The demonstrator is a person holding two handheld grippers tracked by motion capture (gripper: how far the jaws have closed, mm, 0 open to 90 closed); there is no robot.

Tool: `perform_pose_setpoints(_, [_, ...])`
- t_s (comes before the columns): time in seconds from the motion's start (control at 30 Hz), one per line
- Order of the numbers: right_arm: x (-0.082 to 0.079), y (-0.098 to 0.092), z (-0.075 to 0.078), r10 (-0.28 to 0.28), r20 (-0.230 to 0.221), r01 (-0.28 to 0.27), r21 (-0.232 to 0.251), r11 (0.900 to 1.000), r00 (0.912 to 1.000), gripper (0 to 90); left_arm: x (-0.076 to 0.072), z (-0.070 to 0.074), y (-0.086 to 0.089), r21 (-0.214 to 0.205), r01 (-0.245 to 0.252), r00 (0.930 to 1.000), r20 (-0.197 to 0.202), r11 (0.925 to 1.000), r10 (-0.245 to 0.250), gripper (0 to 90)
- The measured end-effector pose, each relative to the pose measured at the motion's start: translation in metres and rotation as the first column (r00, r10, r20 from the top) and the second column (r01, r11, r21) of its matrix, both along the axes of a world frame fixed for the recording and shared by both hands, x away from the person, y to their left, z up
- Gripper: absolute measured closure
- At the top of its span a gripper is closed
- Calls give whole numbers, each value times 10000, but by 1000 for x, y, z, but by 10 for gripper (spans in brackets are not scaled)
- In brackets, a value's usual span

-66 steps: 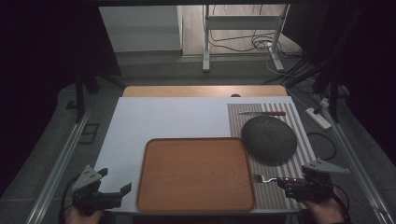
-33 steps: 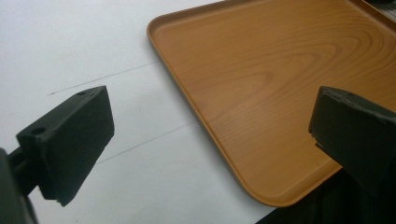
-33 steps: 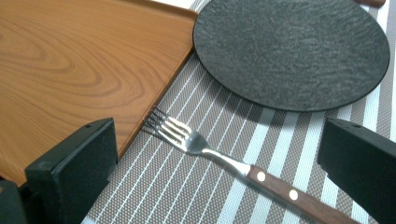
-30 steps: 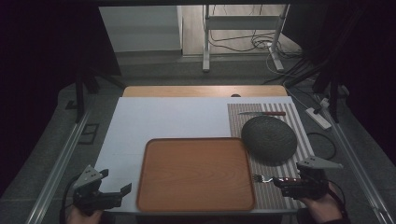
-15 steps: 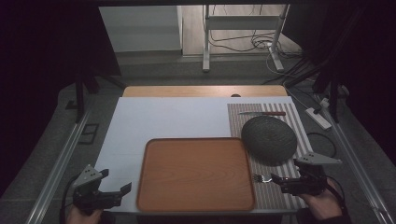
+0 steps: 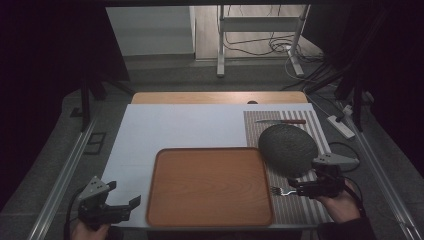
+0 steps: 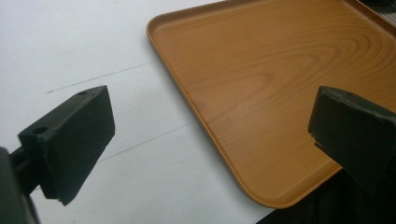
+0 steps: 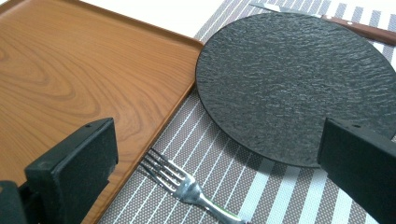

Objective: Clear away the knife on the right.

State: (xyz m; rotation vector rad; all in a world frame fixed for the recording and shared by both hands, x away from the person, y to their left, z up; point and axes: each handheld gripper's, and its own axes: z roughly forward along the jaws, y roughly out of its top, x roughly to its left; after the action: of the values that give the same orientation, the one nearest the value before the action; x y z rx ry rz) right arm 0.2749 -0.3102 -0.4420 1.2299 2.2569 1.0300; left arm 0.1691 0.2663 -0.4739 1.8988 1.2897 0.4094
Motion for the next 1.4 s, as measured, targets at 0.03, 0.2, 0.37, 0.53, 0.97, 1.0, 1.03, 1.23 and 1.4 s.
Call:
perform_pose_setpoints(0.03, [3,0,0,12,-10,-12,-61,10000,10000,0,0,0,0,-3,-3,10000,1,10000,3,13])
perform_pose_setpoints(0.2, [9,0,1,20,23,-20,-77,10000,10000,0,0,0,0,9,3,10000,-8,10000,-3,13])
perform_pose_setpoints(0.37, [19,-2,0,-14,-66,14,-96,10000,10000,0,0,0,0,-6,-4,10000,-9,10000,4,13])
perform_pose_setpoints(0.53, [27,-2,0,-45,-99,44,-101,9999,9999,0,0,0,0,-15,-11,10000,-12,10000,11,13])
perform_pose_setpoints(0.97, [54,-1,-6,2,-128,-7,-442,9990,9999,0,1,0,0,-31,-62,10000,-39,10000,62,12])
perform_pose_setpoints(1.0, [56,-2,-6,-21,-136,15,-467,9989,9999,0,1,0,0,-34,-64,10000,-41,10000,64,12])
perform_pose_setpoints(1.03, [59,-2,-6,-47,-156,40,-460,9989,9999,0,1,0,0,-35,-65,10000,-48,10000,65,12])
perform_pose_setpoints(1.23, [73,-4,-7,-248,-334,233,-445,9987,9991,0,1,0,0,-40,-85,9999,-64,10000,85,10])
perform_pose_setpoints(1.4, [83,-4,-8,-374,-430,354,-472,9983,9984,0,1,0,0,-27,-86,9999,-58,10000,86,10])
